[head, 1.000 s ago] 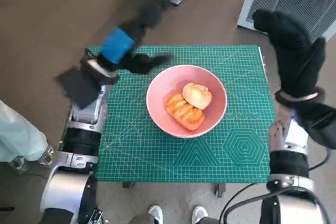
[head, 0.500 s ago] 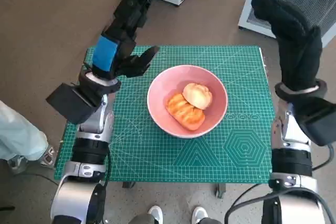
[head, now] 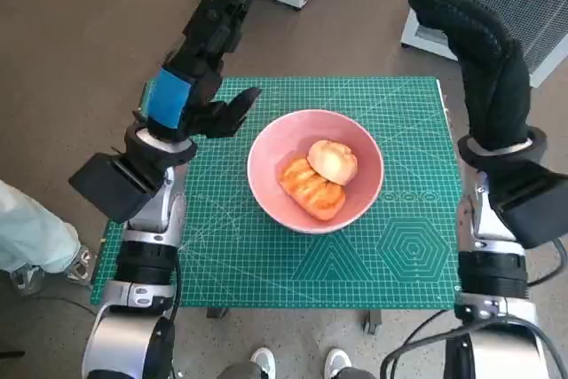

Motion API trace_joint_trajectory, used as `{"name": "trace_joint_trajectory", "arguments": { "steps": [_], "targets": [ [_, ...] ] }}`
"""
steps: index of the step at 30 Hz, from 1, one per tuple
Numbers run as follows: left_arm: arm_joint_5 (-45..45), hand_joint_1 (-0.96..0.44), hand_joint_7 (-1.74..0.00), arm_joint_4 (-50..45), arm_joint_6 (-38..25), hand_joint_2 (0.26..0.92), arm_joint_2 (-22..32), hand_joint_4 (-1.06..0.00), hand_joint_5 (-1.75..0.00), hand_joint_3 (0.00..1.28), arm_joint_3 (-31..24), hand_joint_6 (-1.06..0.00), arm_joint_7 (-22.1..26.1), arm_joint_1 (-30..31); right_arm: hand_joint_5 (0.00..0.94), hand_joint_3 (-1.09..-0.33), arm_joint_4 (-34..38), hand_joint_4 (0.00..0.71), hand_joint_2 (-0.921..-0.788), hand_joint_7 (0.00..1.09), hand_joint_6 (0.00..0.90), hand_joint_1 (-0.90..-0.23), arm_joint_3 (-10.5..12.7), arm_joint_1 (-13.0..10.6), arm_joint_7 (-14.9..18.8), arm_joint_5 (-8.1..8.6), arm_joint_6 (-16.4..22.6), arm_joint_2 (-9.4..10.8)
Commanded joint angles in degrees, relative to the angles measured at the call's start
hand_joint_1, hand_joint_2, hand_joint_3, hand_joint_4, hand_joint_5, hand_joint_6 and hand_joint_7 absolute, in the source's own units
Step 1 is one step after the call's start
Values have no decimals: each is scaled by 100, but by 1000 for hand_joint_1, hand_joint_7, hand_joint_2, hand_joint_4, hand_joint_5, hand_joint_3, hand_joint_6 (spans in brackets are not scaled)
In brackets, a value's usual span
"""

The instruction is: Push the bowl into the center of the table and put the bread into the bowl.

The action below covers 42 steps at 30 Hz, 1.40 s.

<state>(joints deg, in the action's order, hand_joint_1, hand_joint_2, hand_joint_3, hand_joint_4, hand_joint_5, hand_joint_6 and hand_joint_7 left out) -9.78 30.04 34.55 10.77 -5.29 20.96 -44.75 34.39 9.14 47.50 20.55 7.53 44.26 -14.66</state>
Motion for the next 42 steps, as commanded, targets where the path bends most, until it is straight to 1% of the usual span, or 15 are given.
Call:
{"name": "trace_joint_trajectory", "arguments": {
  "steps": [1,6,17,27,35,42],
  "targets": [
    [-124,-770,-37,-32,-13,921,40,-77,-7,490,-74,-128,94,76,0,-732,71,197,-921,20,303,-764,-44,-160,-44,-34,-23,-7],
    [-166,-767,-40,57,28,921,36,-84,-10,488,-118,-129,161,87,0,-737,160,195,-921,19,301,-760,-64,-142,-64,-44,37,1],
    [-264,-746,-39,144,121,921,-7,-96,-12,488,-194,-122,272,168,0,-753,384,188,-921,17,296,-769,-151,-68,-201,-173,184,76],
    [-278,-744,-41,224,216,921,-14,-80,-2,503,-247,-120,335,208,1,-760,553,189,-921,13,288,-761,-210,7,-251,-196,330,93],
    [-286,-742,-43,353,316,921,18,-70,0,527,-288,-119,388,191,1,-768,642,189,-921,14,287,-749,-254,61,-285,-203,357,104],
    [-248,-742,-44,438,402,921,30,-72,-2,533,-308,-118,381,182,0,-771,772,186,-921,13,286,-749,-297,107,-331,-246,377,129]
  ]
}}
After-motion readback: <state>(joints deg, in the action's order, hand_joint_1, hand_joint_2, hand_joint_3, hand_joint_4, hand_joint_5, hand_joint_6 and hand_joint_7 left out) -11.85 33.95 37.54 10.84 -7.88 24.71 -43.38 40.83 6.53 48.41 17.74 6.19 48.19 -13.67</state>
